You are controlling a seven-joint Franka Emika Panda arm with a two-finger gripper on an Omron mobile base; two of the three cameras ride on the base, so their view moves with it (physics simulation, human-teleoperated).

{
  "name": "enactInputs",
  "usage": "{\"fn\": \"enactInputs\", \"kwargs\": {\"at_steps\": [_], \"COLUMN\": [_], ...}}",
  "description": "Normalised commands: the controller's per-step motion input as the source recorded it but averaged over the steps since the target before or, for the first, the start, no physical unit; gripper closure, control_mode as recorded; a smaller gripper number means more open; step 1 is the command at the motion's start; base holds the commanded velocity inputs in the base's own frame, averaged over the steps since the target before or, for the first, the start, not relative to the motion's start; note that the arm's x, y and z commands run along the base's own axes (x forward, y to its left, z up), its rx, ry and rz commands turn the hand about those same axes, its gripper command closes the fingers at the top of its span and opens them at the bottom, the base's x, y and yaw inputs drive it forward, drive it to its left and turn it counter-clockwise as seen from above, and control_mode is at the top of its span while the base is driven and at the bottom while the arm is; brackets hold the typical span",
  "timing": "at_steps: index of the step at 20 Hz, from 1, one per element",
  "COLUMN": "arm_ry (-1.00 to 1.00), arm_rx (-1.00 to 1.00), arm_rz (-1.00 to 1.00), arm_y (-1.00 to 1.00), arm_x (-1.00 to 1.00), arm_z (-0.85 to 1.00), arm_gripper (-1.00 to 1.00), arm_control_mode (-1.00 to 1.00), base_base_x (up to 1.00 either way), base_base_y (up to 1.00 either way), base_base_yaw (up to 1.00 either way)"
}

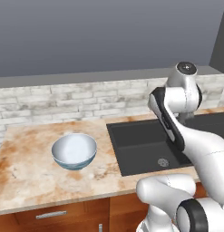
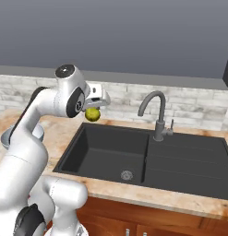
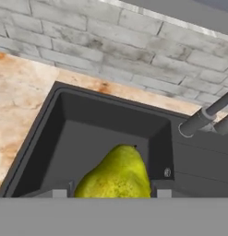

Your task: Pick the limes from the cabinet and place them in one bowl. Pick the pear from the sink and place it in the other bowl.

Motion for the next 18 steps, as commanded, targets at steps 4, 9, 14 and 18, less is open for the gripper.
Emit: {"fn": "enactInputs", "kwargs": {"at_steps": [4,9,14,18], "arm_ry": [0.04,0.00,0.00,0.00], "arm_rx": [0.08,0.03,0.00,0.01], "arm_rz": [0.00,0.00,0.00,0.00], "arm_y": [0.26,0.44,0.59,0.70], "arm_x": [-0.43,-0.39,-0.32,-0.24], "arm_z": [0.29,0.18,0.11,0.11], "arm_gripper": [1.00,1.00,1.00,1.00], "arm_control_mode": [-1.00,-1.00,-1.00,-1.00], "base_base_x": [0.00,0.00,0.00,0.00], "base_base_y": [0.00,0.00,0.00,0.00], "base_base_yaw": [0.00,0.00,0.00,0.00]}}
